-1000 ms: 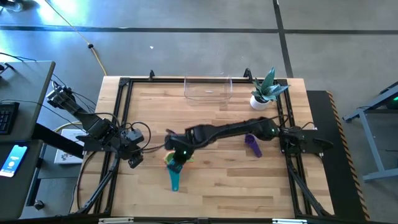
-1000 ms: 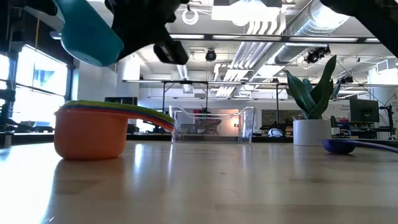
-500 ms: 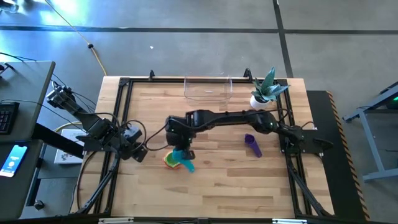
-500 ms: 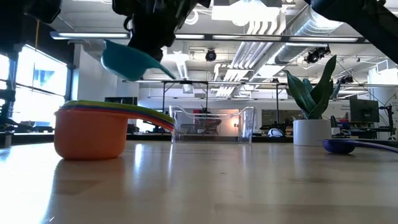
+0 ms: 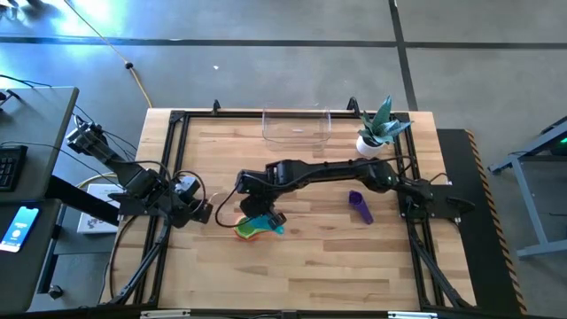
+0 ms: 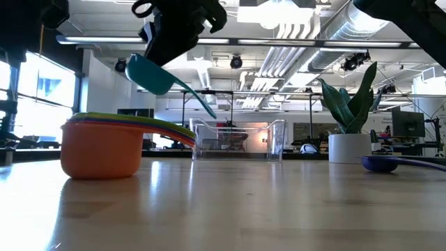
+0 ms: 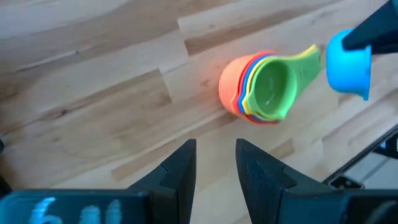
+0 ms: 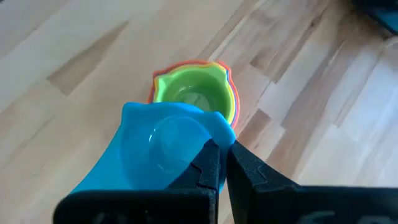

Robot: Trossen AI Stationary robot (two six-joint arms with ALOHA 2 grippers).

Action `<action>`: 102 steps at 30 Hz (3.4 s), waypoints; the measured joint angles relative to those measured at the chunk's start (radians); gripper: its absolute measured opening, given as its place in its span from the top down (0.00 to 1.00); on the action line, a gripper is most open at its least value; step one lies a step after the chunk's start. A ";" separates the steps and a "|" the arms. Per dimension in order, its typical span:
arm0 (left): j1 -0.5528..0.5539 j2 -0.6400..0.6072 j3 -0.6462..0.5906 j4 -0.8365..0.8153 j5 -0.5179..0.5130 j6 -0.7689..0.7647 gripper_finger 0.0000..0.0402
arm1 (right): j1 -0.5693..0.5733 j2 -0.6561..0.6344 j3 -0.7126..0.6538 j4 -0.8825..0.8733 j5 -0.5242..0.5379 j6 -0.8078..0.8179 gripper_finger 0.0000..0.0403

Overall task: Nest measuring cups in basket
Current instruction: Stack the light blue measuring cup on top of the light green measuring cup

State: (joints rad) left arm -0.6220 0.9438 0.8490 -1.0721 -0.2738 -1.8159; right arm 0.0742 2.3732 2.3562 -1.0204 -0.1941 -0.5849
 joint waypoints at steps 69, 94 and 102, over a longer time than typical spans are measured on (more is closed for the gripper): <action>0.000 0.042 -0.001 0.023 0.112 0.197 0.74 | -0.133 0.144 -0.049 -0.067 0.186 -0.129 0.83; 0.281 0.041 0.000 0.032 -0.031 1.032 0.74 | -0.050 -0.114 -0.046 -0.148 0.318 0.559 0.81; 0.425 0.041 0.000 0.215 -0.026 1.608 0.74 | 0.031 -0.183 -0.045 -0.165 0.451 0.839 0.81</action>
State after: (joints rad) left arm -0.1967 0.9852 0.8490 -0.8572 -0.3000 -0.2078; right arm 0.1047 2.1900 2.3108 -1.1853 0.2567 0.2545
